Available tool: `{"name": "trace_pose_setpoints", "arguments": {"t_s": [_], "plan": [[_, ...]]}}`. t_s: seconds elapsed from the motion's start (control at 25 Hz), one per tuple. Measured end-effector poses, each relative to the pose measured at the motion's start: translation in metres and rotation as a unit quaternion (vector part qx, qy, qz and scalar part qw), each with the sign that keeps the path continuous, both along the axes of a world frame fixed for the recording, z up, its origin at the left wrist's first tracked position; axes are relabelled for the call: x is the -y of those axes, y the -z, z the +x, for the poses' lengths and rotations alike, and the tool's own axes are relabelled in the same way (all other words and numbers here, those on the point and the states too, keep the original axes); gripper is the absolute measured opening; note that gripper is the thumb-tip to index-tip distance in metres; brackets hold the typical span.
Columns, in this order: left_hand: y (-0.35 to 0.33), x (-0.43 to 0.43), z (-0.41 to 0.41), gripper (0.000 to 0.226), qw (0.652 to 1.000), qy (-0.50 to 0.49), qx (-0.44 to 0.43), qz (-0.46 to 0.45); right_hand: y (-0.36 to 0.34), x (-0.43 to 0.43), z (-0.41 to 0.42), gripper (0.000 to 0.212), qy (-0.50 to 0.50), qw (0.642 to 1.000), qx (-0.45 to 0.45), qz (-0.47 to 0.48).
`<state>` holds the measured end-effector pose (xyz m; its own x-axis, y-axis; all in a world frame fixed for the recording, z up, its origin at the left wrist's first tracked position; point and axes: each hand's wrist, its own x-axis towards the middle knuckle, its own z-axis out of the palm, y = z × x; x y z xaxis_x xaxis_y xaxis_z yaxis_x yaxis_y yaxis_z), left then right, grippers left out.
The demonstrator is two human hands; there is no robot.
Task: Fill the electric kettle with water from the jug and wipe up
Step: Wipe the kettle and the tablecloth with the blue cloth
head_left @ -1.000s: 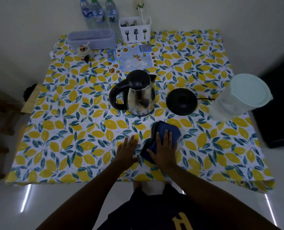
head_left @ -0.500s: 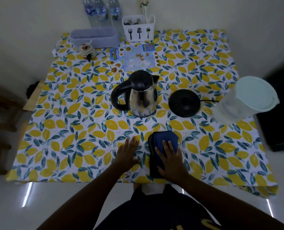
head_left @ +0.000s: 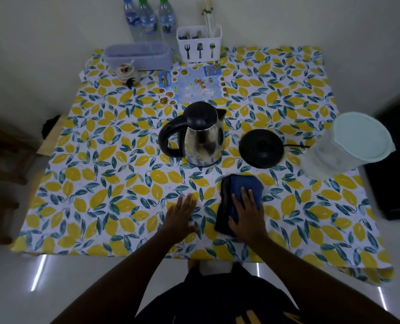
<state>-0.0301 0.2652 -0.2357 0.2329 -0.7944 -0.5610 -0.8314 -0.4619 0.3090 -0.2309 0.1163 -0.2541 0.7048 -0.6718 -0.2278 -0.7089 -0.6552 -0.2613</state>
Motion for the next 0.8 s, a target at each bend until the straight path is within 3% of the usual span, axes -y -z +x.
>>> {"name": "trace_pose_setpoints", "arguments": {"t_s": [0.24,0.4,0.56,0.68,0.8], "plan": [[0.007,-0.002,0.001,0.094,1.000,-0.001,0.004,-0.012,-0.002,-0.017,0.032,0.072,-0.090,0.996,0.003,-0.008],[0.003,-0.002,0.000,0.094,1.000,0.000,-0.004,-0.007,-0.007,0.026,0.026,0.065,-0.002,1.000,-0.028,-0.012],[-0.002,-0.003,0.000,0.093,1.000,0.006,-0.007,-0.019,-0.003,0.014,-0.020,0.068,0.096,0.995,0.029,-0.006],[-0.003,-0.006,0.000,0.090,0.999,-0.002,-0.011,-0.039,0.002,-0.021,-0.028,0.070,0.075,0.997,0.032,-0.005],[0.000,-0.020,-0.007,0.097,0.997,-0.071,0.021,-0.025,-0.002,-0.018,-0.001,0.071,0.048,0.999,0.018,0.002]]}}
